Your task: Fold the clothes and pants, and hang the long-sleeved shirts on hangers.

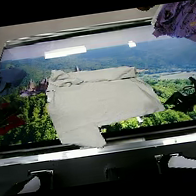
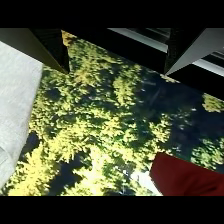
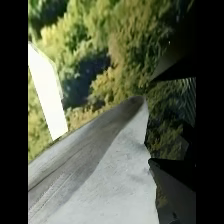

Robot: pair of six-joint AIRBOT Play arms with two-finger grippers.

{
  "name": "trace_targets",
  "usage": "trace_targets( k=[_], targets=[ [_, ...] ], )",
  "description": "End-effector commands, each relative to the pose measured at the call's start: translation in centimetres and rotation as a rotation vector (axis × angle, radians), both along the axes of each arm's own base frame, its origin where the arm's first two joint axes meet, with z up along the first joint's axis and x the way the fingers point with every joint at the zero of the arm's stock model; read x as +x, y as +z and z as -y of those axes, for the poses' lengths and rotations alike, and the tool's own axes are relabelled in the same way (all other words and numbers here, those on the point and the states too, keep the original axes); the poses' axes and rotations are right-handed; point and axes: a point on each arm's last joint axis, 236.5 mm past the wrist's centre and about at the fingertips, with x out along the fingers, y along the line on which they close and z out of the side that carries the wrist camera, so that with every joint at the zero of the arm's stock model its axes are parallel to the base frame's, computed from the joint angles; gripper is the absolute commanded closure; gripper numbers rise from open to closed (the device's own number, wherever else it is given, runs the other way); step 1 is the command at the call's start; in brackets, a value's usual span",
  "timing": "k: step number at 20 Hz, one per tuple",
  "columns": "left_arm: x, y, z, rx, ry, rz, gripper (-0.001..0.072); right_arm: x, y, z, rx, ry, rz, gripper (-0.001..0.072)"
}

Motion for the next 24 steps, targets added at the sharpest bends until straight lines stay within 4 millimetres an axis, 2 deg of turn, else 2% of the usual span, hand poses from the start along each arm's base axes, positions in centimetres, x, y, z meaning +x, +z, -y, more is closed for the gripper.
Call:
trace_targets(
  k=[1, 7, 10, 12, 17, 18, 19, 21, 24],
  targets=[
    [0.3, -0.1, -0.1, 0.007, 0.002, 0.022, 0.0032, -0.7, -1.3, -0.6, 0.036, 0.017, -0.03, 0.0155],
    [0.3, -0.1, -0.2, 0.008, 0.001, 0.024, 0.0032, 0.1, -2.9, -1.5, 0.098, -0.01, -0.025, 0.0158],
    [0.1, -0.1, -0.8, 0.037, -0.001, 0.015, 0.0031, 0.4, -3.5, -1.5, 0.107, -0.026, -0.028, 0.0201],
    [0.1, -0.1, -0.9, 0.04, -0.001, 0.014, 0.0031, 0.2, -3.5, -2.1, 0.133, -0.026, -0.029, 0.033],
    [-0.1, -0.1, -0.6, 0.025, 0.001, 0.005, 0.0032, -0.9, -4.3, -2.6, 0.14, -0.021, -0.06, 0.0383],
    [-0.3, -0.2, -0.5, 0.021, 0.008, -0.004, 0.0032, -0.9, -4.4, -2.5, 0.134, -0.022, -0.061, 0.0461],
    [-0.4, -0.3, -0.5, 0.017, 0.025, -0.009, 0.0032, -0.8, -4.5, -2.4, 0.13, -0.025, -0.057, 0.0575],
    [-1.0, -0.9, -0.5, -0.004, 0.036, -0.023, 0.0031, -0.5, -4.7, -2.1, 0.112, -0.029, -0.044, 0.0679],
    [-2.9, -3.7, -0.4, -0.124, 0.1, -0.046, 0.0031, -0.4, -4.7, -2.0, 0.107, -0.031, -0.042, 0.068]
  ],
)
